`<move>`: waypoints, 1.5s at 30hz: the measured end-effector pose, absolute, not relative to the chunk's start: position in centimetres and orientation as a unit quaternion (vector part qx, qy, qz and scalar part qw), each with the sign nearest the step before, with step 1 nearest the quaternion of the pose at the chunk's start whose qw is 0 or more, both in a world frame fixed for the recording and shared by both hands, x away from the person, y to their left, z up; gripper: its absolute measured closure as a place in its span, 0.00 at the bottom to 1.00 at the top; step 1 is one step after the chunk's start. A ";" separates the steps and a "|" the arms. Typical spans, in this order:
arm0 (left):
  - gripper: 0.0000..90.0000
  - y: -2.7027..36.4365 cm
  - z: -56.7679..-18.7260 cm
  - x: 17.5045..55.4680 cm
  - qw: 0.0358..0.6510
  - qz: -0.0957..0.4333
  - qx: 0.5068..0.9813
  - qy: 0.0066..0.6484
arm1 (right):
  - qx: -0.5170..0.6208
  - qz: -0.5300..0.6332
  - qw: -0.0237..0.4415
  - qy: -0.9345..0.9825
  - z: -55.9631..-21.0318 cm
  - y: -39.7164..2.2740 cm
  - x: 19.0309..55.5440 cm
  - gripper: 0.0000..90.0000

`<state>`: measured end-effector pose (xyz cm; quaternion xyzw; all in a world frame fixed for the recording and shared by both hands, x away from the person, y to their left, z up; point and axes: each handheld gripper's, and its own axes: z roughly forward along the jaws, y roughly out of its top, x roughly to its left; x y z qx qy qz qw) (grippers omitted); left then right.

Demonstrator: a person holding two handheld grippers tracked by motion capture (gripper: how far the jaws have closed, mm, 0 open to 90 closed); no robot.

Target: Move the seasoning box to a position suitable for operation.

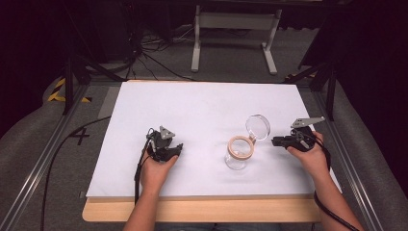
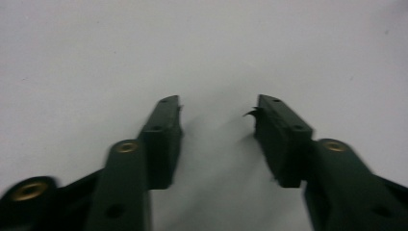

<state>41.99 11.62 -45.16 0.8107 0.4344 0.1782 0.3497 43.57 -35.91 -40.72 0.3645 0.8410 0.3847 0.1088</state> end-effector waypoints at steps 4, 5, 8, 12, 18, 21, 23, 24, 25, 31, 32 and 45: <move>0.73 11.6 -43.9 41.8 0.322 0.174 0.834 0.413 | 0.362 0.394 0.112 0.837 -39.7 -35.9 43.1 0.88; 0.80 11.6 -43.3 41.7 0.317 0.175 0.838 0.408 | 0.364 0.398 0.109 0.835 -39.3 -36.1 42.8 0.88; 0.88 12.2 -41.4 41.0 0.341 0.152 0.836 0.403 | 0.366 0.399 0.109 0.834 -39.1 -36.4 42.7 0.88; 0.99 12.1 -39.8 40.4 0.338 0.150 0.843 0.391 | 0.370 0.402 0.105 0.831 -38.9 -36.7 42.6 0.88; 1.00 11.5 -38.5 40.0 0.354 0.138 0.849 0.368 | 0.362 0.403 0.110 0.833 -38.3 -36.4 42.2 0.89; 1.00 11.0 -38.2 40.0 0.359 0.140 0.852 0.355 | 0.359 0.404 0.112 0.834 -37.9 -36.2 41.8 0.89; 1.00 10.5 -38.1 40.0 0.361 0.133 0.853 0.352 | 0.357 0.406 0.113 0.834 -37.7 -36.1 41.5 0.89; 1.00 10.2 -38.1 40.1 0.362 0.131 0.854 0.351 | 0.355 0.407 0.114 0.834 -37.6 -36.1 41.3 0.89; 1.00 9.9 -38.0 40.1 0.360 0.129 0.856 0.347 | 0.354 0.408 0.115 0.834 -37.5 -36.1 41.1 0.89; 1.00 8.3 -37.7 40.5 0.371 0.123 0.861 0.327 | 0.355 0.407 0.121 0.833 -37.0 -36.6 39.9 0.89; 1.00 8.0 -37.7 40.7 0.370 0.120 0.862 0.324 | 0.355 0.404 0.126 0.833 -37.0 -36.7 39.7 0.88; 1.00 3.4 -38.9 41.1 0.381 0.111 0.863 0.312 | 0.355 0.393 0.137 0.837 -36.8 -36.8 38.1 0.88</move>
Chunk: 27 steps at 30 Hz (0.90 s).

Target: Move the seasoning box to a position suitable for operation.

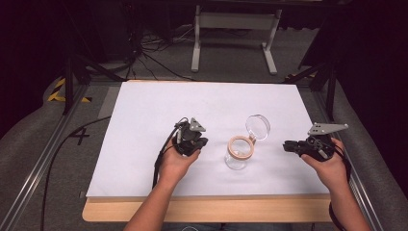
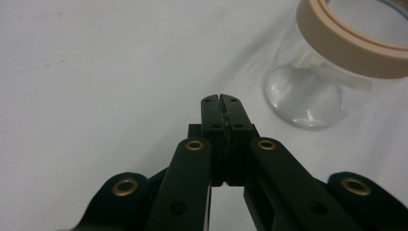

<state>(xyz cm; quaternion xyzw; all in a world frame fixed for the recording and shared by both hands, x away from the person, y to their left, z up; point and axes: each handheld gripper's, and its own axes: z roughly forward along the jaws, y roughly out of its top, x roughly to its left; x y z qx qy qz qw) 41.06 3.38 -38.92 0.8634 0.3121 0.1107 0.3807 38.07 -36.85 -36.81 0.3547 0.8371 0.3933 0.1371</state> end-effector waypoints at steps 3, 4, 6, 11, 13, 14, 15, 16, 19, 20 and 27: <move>1.00 2.4 -39.4 41.1 0.390 0.096 0.862 0.310 | 0.355 0.388 0.137 0.840 -36.9 -36.7 37.8 0.88; 1.00 2.1 -39.5 41.2 0.391 0.092 0.862 0.309 | 0.355 0.388 0.137 0.840 -36.9 -36.7 37.8 0.88; 1.00 1.6 -39.9 41.2 0.392 0.084 0.863 0.306 | 0.355 0.388 0.138 0.840 -36.9 -36.7 37.7 0.87; 1.00 0.4 -40.7 41.3 0.397 0.071 0.866 0.296 | 0.350 0.386 0.138 0.843 -36.9 -36.5 37.4 0.87; 1.00 0.0 -40.9 41.3 0.394 0.068 0.868 0.294 | 0.348 0.386 0.138 0.843 -36.9 -36.4 37.4 0.87; 1.00 -0.1 -41.0 41.3 0.393 0.070 0.869 0.292 | 0.347 0.386 0.137 0.843 -36.9 -36.4 37.4 0.87; 1.00 -0.3 -41.2 41.3 0.392 0.068 0.871 0.289 | 0.347 0.387 0.139 0.843 -36.9 -36.3 37.3 0.87; 1.00 -0.5 -41.3 41.3 0.390 0.070 0.871 0.289 | 0.347 0.387 0.139 0.843 -36.9 -36.3 37.3 0.87; 1.00 -0.7 -41.5 41.3 0.387 0.066 0.873 0.288 | 0.345 0.387 0.136 0.844 -36.8 -36.2 37.3 0.87; 1.00 -0.7 -41.6 41.3 0.389 0.064 0.873 0.287 | 0.345 0.387 0.136 0.845 -36.8 -36.2 37.3 0.87; 1.00 -1.1 -41.8 41.2 0.395 0.060 0.873 0.280 | 0.342 0.387 0.134 0.846 -36.8 -36.0 37.3 0.86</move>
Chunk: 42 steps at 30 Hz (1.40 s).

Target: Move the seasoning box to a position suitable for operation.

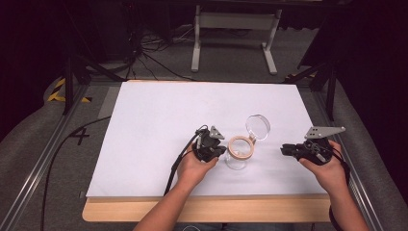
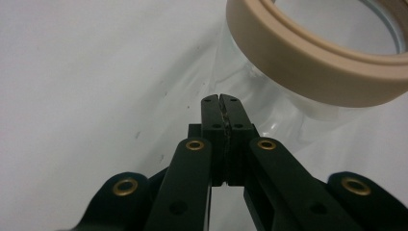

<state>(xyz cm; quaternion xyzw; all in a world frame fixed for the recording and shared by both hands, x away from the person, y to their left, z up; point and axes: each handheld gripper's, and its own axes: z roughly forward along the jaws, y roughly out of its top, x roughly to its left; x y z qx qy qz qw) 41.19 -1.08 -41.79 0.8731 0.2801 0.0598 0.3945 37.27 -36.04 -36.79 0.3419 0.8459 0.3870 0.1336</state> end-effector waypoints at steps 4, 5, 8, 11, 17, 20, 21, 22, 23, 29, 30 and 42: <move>1.00 -1.0 -41.8 41.3 0.395 0.055 0.873 0.281 | 0.346 0.392 0.134 0.842 -36.6 -36.4 37.2 0.86; 1.00 -1.0 -41.9 41.2 0.400 0.058 0.871 0.279 | 0.346 0.393 0.134 0.841 -36.6 -36.4 37.2 0.86; 1.00 -1.0 -41.9 41.2 0.400 0.058 0.872 0.276 | 0.345 0.393 0.134 0.842 -36.5 -36.4 37.2 0.86; 1.00 -1.1 -42.0 41.1 0.398 0.053 0.874 0.272 | 0.344 0.393 0.133 0.842 -36.6 -36.4 37.2 0.86; 1.00 -1.5 -41.9 40.6 0.397 0.045 0.879 0.261 | 0.346 0.394 0.131 0.841 -36.6 -36.5 37.2 0.86; 1.00 -1.8 -41.9 40.3 0.396 0.035 0.881 0.255 | 0.346 0.394 0.131 0.842 -36.6 -36.5 37.2 0.86; 1.00 -1.9 -41.9 40.3 0.393 0.033 0.884 0.251 | 0.345 0.394 0.131 0.842 -36.5 -36.5 37.2 0.86; 1.00 -2.1 -42.0 40.1 0.390 0.029 0.886 0.248 | 0.346 0.394 0.131 0.842 -36.5 -36.5 37.2 0.86; 1.00 -2.3 -42.1 40.0 0.391 0.032 0.886 0.247 | 0.346 0.394 0.131 0.842 -36.6 -36.5 37.2 0.86; 1.00 -2.5 -41.9 39.7 0.384 0.027 0.892 0.238 | 0.347 0.395 0.130 0.841 -36.5 -36.6 37.2 0.86; 1.00 -2.6 -42.0 39.5 0.388 0.026 0.889 0.243 | 0.346 0.394 0.130 0.842 -36.5 -36.6 37.2 0.86; 1.00 -3.2 -41.9 38.9 0.380 0.023 0.896 0.226 | 0.342 0.392 0.130 0.844 -36.5 -36.3 37.2 0.86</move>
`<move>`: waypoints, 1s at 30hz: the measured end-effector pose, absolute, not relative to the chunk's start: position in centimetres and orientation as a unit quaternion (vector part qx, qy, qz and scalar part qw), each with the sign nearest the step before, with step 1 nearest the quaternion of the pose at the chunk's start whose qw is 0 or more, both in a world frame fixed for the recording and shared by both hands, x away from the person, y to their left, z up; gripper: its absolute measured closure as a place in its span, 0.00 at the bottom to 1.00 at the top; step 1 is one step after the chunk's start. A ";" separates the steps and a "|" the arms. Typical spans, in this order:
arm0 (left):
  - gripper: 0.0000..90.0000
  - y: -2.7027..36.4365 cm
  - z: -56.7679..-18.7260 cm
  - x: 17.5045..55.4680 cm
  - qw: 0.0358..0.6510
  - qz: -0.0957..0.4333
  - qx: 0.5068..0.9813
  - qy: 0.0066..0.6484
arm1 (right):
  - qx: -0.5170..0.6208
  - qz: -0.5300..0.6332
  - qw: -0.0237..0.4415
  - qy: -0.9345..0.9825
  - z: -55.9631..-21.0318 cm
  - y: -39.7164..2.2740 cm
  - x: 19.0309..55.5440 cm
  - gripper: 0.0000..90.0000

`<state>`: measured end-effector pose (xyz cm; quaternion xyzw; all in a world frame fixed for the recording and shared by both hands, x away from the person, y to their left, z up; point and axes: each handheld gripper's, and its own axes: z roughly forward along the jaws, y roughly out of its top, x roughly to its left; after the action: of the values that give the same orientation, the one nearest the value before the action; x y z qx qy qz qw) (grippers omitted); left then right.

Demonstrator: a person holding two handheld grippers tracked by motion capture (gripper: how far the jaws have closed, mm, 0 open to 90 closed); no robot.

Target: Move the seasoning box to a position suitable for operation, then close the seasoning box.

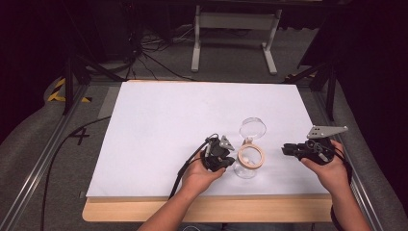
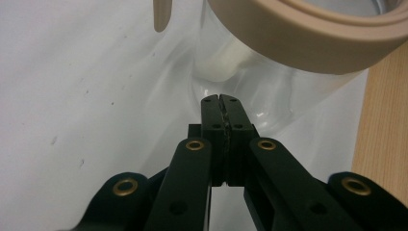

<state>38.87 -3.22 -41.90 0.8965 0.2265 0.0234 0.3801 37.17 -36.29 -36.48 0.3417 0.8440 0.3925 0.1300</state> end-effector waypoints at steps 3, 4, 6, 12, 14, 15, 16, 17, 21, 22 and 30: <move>1.00 -3.3 -41.9 38.8 0.380 0.022 0.896 0.229 | 0.341 0.392 0.129 0.845 -36.5 -36.2 37.2 0.86; 1.00 -3.3 -41.9 38.8 0.381 0.020 0.896 0.229 | 0.341 0.392 0.128 0.845 -36.5 -36.1 37.2 0.86; 1.00 -3.4 -41.9 38.8 0.380 0.018 0.897 0.226 | 0.341 0.393 0.127 0.845 -36.5 -36.1 37.2 0.86; 1.00 -3.6 -41.9 38.6 0.379 0.018 0.898 0.221 | 0.338 0.391 0.127 0.846 -36.5 -36.0 37.2 0.86; 1.00 -3.6 -41.9 38.5 0.380 0.016 0.898 0.222 | 0.336 0.391 0.127 0.847 -36.4 -36.0 37.1 0.86; 1.00 -3.5 -41.8 38.5 0.380 0.015 0.897 0.223 | 0.335 0.391 0.128 0.848 -36.3 -35.9 37.1 0.86; 1.00 -3.4 -41.7 38.6 0.379 0.020 0.899 0.218 | 0.335 0.394 0.127 0.846 -36.3 -35.8 37.0 0.86; 1.00 -3.3 -41.5 38.6 0.377 0.025 0.899 0.221 | 0.333 0.395 0.127 0.847 -36.2 -35.8 37.0 0.86; 1.00 -2.4 -40.7 39.2 0.391 0.030 0.890 0.234 | 0.326 0.402 0.123 0.847 -36.0 -35.6 36.9 0.86; 1.00 -2.2 -40.6 39.4 0.394 0.030 0.888 0.236 | 0.325 0.408 0.117 0.845 -36.0 -35.5 36.9 0.87; 1.00 -0.8 -38.1 40.2 0.431 0.041 0.867 0.247 | 0.308 0.430 0.093 0.844 -35.6 -34.8 36.7 0.89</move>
<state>40.20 -0.79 -38.06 0.8668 0.2471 0.0406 0.4312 36.66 -34.77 -35.62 0.3075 0.8437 0.4301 0.0928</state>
